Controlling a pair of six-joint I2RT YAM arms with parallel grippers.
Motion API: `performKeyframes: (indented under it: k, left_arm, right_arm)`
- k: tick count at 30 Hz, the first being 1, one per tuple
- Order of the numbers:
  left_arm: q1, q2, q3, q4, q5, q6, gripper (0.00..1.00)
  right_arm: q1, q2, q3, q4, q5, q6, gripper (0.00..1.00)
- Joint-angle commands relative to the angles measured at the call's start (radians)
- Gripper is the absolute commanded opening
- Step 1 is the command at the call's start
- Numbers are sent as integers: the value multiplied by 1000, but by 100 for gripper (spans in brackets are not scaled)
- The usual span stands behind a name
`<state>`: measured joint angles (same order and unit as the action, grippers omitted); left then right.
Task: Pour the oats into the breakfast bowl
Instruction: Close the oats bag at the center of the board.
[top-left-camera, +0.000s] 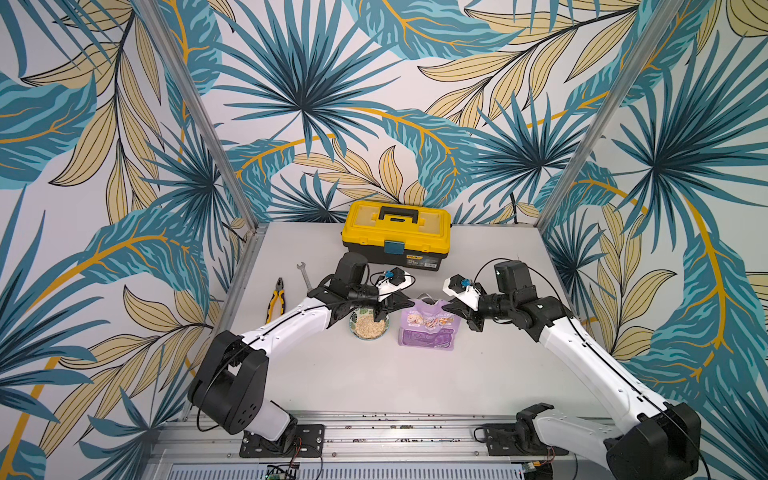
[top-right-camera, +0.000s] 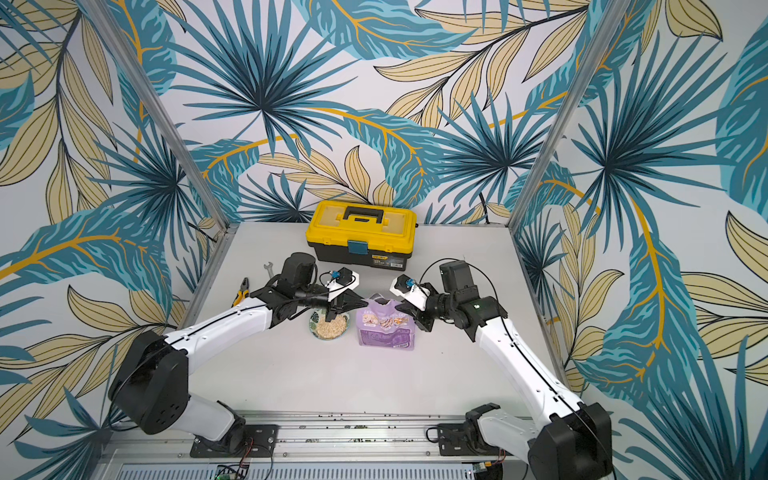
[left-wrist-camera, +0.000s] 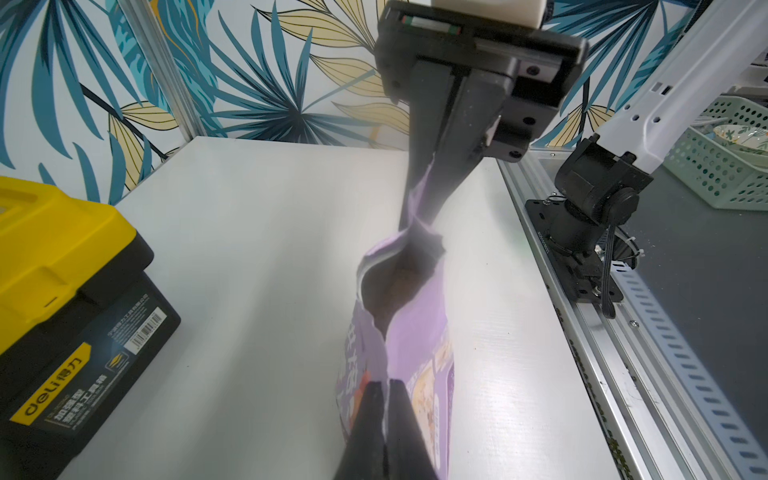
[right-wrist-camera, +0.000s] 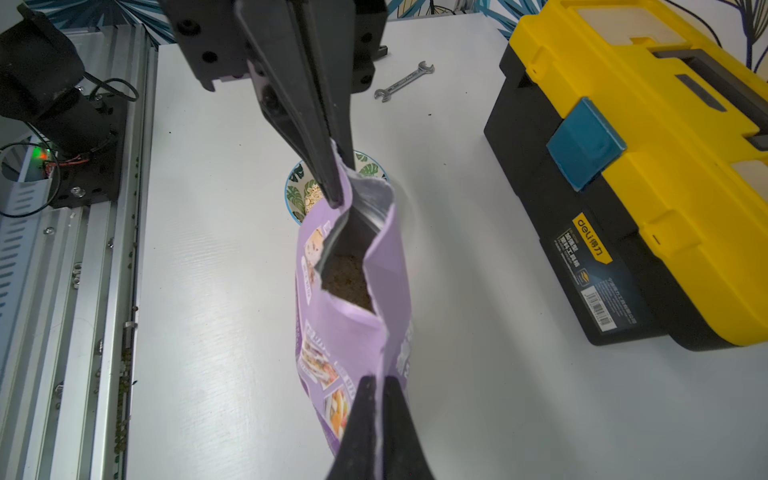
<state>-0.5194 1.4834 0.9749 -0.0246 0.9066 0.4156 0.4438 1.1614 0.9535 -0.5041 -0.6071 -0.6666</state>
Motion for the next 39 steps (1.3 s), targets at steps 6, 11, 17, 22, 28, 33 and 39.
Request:
performKeyframes:
  k: [6,11,17,22,28,33,39]
  left_arm:
    - [-1,-126,-139,138,-103,-103,0]
    - [-2,-149,-185,237,-129,-155,0]
    - [-7,-148,-172,286,-104,-149,0]
    - [-11,-137,-162,300,-53,-89,0]
    - [-13,-125,-147,295,-12,-63,0]
    - [-13,-120,-153,313,-2,-60,0]
    - [-13,-118,-159,321,4,-62,0]
  right_arm:
    - [-51,-28,6,-15,298,41,0]
    - [-51,-28,18,-12,305,49,0]
    - [-49,-74,36,-44,115,-21,38]
    - [-35,-87,83,-95,29,-112,63]
    - [43,-12,203,-192,68,-164,81]
    - [136,96,279,-288,157,-228,86]
    - [175,211,373,-352,193,-237,77]
